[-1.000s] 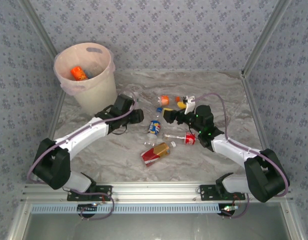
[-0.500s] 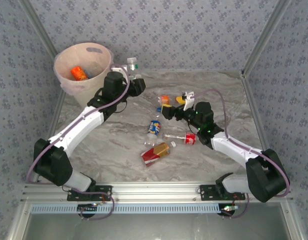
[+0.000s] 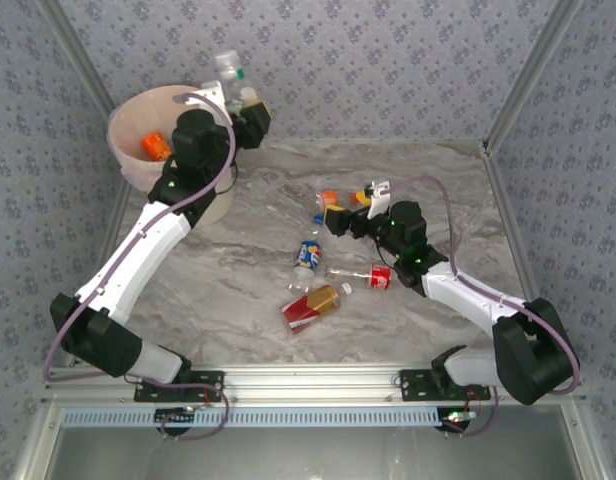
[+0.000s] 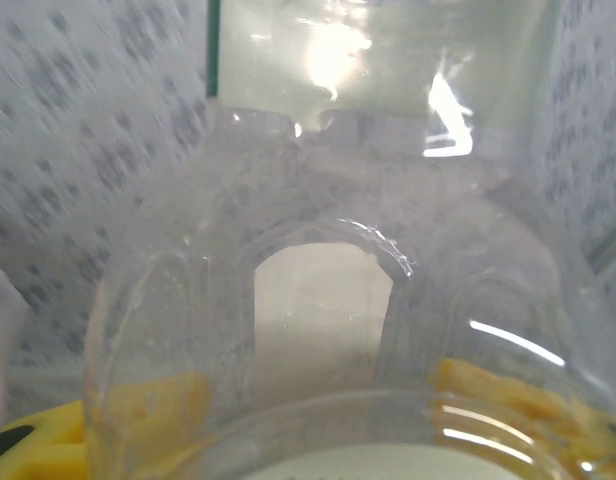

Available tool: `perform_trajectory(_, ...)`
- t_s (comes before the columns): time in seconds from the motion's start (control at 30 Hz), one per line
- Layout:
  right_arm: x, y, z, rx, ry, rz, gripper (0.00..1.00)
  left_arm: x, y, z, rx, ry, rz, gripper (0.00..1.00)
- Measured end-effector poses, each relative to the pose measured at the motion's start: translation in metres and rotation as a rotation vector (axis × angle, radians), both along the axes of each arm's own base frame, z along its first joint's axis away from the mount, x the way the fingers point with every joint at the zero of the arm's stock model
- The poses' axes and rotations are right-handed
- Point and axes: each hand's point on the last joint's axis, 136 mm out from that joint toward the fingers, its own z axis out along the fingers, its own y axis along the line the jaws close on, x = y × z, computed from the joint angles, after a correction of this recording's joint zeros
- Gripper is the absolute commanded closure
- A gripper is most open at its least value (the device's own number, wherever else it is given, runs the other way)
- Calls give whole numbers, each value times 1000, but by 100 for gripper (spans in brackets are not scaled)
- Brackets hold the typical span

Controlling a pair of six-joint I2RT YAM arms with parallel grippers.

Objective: Put the plastic bottles in the bin

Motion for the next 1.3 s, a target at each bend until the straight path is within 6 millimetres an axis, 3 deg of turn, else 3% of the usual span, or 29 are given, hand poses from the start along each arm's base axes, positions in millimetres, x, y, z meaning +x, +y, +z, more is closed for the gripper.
perform_trajectory(0.13,0,-1,0,-2,1,-8,0,19,41,18,-33,-34,132,50)
perform_trajectory(0.2,-1,-2,4,2,-6,-11,0,34,60,17,-54,-28,193,49)
perform_trajectory(0.43,-6,-6,20,18,-41,-26,0,83,115,-20,-124,64,369,49)
perform_trajectory(0.67,-9,-8,20,8,-33,-38,0,108,158,-60,-194,159,492,48)
perform_trajectory(1.0,-9,-11,14,-11,-21,-52,0,133,192,-97,-251,244,585,47)
perform_trajectory(1.13,-9,-10,14,-15,-22,-52,0,146,196,-111,-273,290,603,45)
perform_trajectory(1.3,-10,-12,13,-27,-23,-57,0,157,196,-126,-294,361,614,35)
